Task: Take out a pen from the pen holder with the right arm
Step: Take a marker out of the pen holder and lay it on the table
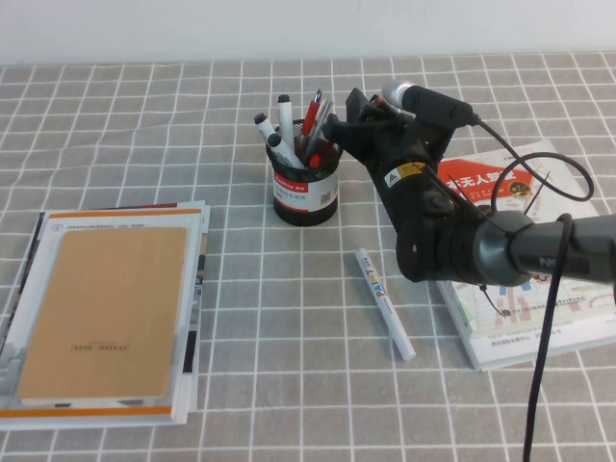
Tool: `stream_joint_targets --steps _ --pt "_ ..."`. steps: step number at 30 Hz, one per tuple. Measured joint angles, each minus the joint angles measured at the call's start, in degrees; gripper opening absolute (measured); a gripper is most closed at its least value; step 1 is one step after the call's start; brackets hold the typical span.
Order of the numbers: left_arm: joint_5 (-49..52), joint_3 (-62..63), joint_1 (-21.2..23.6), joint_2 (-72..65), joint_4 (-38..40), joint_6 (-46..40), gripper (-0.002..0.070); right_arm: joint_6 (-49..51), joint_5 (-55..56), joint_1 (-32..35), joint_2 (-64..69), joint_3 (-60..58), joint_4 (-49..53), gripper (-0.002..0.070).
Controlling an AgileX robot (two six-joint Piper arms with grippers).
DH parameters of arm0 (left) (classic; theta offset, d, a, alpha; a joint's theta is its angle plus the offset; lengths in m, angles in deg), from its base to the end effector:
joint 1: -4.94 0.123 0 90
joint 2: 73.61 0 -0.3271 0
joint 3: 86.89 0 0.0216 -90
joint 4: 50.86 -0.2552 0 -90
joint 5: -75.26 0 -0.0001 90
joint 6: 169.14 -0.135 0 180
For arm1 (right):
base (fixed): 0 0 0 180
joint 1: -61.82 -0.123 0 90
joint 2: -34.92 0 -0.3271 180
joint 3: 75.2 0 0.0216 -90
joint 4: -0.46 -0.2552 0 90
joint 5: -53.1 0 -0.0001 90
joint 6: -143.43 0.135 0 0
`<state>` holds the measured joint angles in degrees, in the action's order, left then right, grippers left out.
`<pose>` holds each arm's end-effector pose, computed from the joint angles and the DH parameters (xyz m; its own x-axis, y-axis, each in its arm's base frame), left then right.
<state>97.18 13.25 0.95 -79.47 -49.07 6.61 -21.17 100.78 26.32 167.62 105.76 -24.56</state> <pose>0.0559 -0.0055 0.1560 -0.2982 0.0661 -0.9522 0.0942 0.9948 0.0395 0.4761 0.2878 0.2165 -0.1240 0.5443 -0.8297 -0.2739 0.7849 0.5559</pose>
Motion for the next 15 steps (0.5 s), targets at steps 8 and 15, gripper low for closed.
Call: stream_joint_targets --steps 8,15 --pt "0.00 0.00 0.00 0.00 0.00 0.00 -0.0003 0.00 0.07 0.00 0.00 0.13 0.11 0.0091" --pt "0.00 0.00 0.00 0.00 0.00 0.00 -0.0003 0.00 0.07 0.00 -0.45 0.32 2.67 0.0001"
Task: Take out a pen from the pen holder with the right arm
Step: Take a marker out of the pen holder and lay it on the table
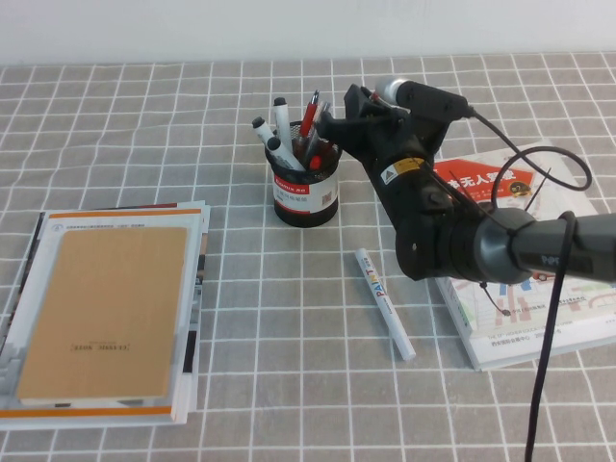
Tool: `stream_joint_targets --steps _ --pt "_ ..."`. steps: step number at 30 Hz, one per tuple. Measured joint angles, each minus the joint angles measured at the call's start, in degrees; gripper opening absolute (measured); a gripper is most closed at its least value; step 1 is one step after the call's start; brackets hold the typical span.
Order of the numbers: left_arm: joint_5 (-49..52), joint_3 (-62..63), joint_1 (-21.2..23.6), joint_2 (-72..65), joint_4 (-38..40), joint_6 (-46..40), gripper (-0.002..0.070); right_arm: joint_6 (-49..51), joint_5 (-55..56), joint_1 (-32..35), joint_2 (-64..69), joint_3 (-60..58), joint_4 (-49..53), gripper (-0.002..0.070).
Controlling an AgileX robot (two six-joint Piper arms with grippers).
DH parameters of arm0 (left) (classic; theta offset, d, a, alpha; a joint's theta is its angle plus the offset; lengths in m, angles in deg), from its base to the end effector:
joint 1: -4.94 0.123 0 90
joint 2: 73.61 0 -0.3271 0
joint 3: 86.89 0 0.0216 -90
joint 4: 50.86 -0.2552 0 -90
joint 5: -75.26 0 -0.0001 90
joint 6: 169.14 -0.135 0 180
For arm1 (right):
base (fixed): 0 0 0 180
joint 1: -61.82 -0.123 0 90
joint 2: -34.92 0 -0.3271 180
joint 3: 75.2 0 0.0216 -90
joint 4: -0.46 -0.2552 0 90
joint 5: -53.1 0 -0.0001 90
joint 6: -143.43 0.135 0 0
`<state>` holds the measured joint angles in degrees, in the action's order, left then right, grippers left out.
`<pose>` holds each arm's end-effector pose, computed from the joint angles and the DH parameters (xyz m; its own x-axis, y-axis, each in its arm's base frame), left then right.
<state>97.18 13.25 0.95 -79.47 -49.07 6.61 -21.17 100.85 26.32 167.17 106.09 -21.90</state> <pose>0.0559 -0.0055 0.1560 -0.2982 0.0661 -0.9522 0.0942 0.9948 0.0395 0.4747 0.2919 0.2243 -0.1131 0.5239 -0.8442 -0.3153 0.7868 0.5305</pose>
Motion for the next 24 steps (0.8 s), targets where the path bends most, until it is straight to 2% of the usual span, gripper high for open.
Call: stream_joint_targets --steps 11,19,24 --pt "0.00 0.00 0.00 0.00 0.00 0.00 -0.0003 -0.91 -3.14 0.00 -3.48 0.00 2.45 -0.0009" --pt "0.00 0.00 0.00 0.00 0.00 0.00 -0.0003 -6.56 -10.15 0.00 -10.75 0.00 5.58 -0.0009" --pt "0.00 0.00 0.00 0.00 0.00 0.00 -0.0003 -11.90 -18.31 0.00 -17.79 0.00 7.56 -0.0010"
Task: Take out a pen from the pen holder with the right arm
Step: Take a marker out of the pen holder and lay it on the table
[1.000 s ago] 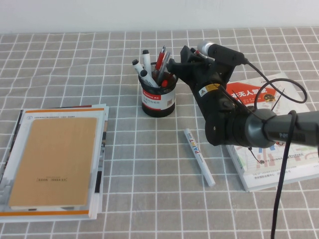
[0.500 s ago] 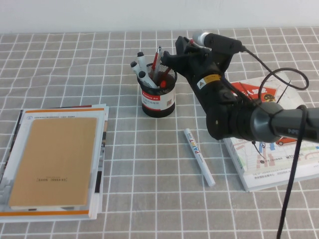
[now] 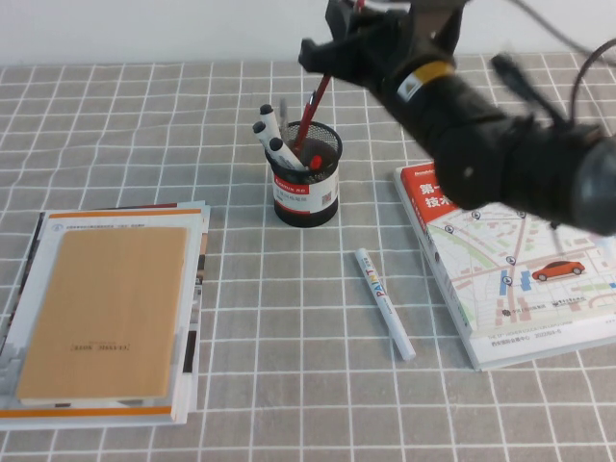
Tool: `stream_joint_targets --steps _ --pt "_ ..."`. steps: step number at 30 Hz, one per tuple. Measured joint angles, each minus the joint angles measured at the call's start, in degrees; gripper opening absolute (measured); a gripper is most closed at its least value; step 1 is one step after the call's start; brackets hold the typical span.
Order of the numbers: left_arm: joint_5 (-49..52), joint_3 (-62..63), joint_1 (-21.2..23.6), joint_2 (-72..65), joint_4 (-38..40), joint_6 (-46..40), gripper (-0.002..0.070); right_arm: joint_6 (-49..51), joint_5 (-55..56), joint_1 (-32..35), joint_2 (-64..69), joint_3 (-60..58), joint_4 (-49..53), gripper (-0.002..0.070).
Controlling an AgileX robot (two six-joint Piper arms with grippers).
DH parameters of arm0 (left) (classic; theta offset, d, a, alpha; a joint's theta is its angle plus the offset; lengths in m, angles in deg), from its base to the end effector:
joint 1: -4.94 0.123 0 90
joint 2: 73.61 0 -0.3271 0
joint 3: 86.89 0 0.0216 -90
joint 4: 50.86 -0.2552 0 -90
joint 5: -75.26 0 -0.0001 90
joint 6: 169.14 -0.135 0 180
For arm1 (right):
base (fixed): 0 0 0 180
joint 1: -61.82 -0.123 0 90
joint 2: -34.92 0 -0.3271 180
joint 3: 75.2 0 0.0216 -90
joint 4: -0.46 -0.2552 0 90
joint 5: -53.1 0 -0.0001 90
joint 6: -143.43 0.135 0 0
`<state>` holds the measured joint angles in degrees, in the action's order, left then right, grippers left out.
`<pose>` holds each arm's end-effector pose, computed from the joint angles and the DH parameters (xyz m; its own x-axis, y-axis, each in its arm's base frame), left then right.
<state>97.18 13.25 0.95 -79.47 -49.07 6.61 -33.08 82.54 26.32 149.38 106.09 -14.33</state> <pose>0.0559 -0.0055 0.1560 -0.2982 0.0661 -0.9522 0.0942 0.9948 0.0395 0.4266 0.2835 0.3528 -0.0601 0.3020 -0.9514 -0.4769 0.8286 0.2931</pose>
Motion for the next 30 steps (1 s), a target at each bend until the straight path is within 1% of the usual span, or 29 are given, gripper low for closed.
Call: stream_joint_targets --steps 3,9,16,19,24,30 --pt "0.00 0.00 0.00 0.00 0.00 0.00 -0.0003 -3.49 -6.24 0.00 -4.39 0.00 0.59 -0.0010" --pt "0.00 0.00 0.00 0.00 0.00 0.00 -0.0003 -7.28 -19.86 0.00 -13.60 0.00 3.30 -0.0010" --pt "0.00 0.00 0.00 0.00 0.00 0.00 -0.0003 -8.87 -40.94 0.00 -22.35 0.00 5.13 -0.0010" --pt "0.00 0.00 0.00 0.00 0.00 0.00 -0.0003 -8.48 -50.69 0.00 -23.48 0.00 5.13 -0.0010" --pt "0.00 0.00 0.00 0.00 0.00 0.00 -0.0003 -4.42 -66.22 0.00 -22.80 0.00 5.24 -0.0010" --pt "0.00 0.00 0.00 0.00 0.00 0.00 -0.0003 -2.28 -75.27 0.00 -18.72 0.00 4.72 -0.0010"
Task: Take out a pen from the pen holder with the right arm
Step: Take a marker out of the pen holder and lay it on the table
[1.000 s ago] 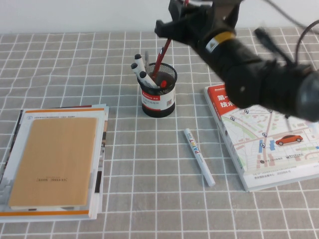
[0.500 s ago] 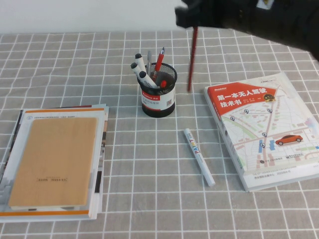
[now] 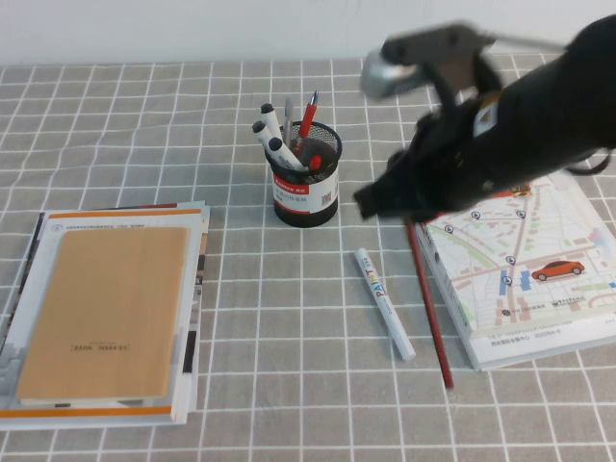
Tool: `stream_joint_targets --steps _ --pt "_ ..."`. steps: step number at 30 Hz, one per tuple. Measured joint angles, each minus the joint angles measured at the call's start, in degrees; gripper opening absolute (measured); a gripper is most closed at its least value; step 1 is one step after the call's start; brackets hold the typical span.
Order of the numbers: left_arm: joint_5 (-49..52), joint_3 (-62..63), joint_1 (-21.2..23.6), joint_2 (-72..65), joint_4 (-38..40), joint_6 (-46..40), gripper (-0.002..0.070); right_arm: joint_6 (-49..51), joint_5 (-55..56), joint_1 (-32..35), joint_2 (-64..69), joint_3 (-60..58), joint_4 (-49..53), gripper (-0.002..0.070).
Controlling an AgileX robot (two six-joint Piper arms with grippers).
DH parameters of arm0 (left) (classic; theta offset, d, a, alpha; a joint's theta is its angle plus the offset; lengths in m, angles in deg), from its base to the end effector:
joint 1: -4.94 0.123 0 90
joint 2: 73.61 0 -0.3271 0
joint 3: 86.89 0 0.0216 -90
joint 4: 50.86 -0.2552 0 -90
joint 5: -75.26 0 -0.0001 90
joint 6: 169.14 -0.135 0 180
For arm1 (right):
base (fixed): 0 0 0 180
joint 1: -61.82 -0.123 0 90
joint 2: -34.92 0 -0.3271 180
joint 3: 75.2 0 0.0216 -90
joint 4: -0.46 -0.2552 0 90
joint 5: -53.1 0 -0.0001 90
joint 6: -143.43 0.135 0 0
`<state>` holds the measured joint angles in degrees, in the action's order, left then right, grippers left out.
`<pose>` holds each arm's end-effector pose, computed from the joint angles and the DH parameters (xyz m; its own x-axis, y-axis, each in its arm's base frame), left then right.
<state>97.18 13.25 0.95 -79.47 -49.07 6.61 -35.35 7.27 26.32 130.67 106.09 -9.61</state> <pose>0.0559 -0.0055 0.1560 -0.2982 0.0661 -0.9522 0.0942 0.9948 0.0395 0.2956 0.2317 0.3477 -0.7081 -0.3297 -0.6243 -0.5457 0.8167 0.1877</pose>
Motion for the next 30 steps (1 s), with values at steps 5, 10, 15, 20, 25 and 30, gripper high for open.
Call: stream_joint_targets --steps 5,10,15,20,25,30 --pt "0.00 0.00 0.00 0.00 0.00 0.00 -0.0003 0.44 -0.61 0.00 7.44 0.00 -3.01 -0.0010" --pt "0.00 0.00 0.00 0.00 0.00 0.00 -0.0003 0.44 0.33 0.00 16.85 3.94 -5.54 -0.0010" --pt "0.00 0.00 0.00 0.00 0.00 0.00 -0.0003 0.44 0.55 0.00 23.98 10.29 -5.74 -0.0010" --pt "0.00 0.00 0.00 0.00 0.00 0.00 -0.0003 0.44 0.55 0.00 28.98 15.28 -5.74 -0.0010" --pt "0.00 0.00 0.00 0.00 0.00 0.00 -0.0003 0.44 2.06 1.22 31.82 16.71 -5.74 -0.0011" --pt "0.00 0.00 0.00 0.00 0.00 0.00 -0.0003 0.44 4.88 1.74 32.74 16.75 -5.63 -0.0011"
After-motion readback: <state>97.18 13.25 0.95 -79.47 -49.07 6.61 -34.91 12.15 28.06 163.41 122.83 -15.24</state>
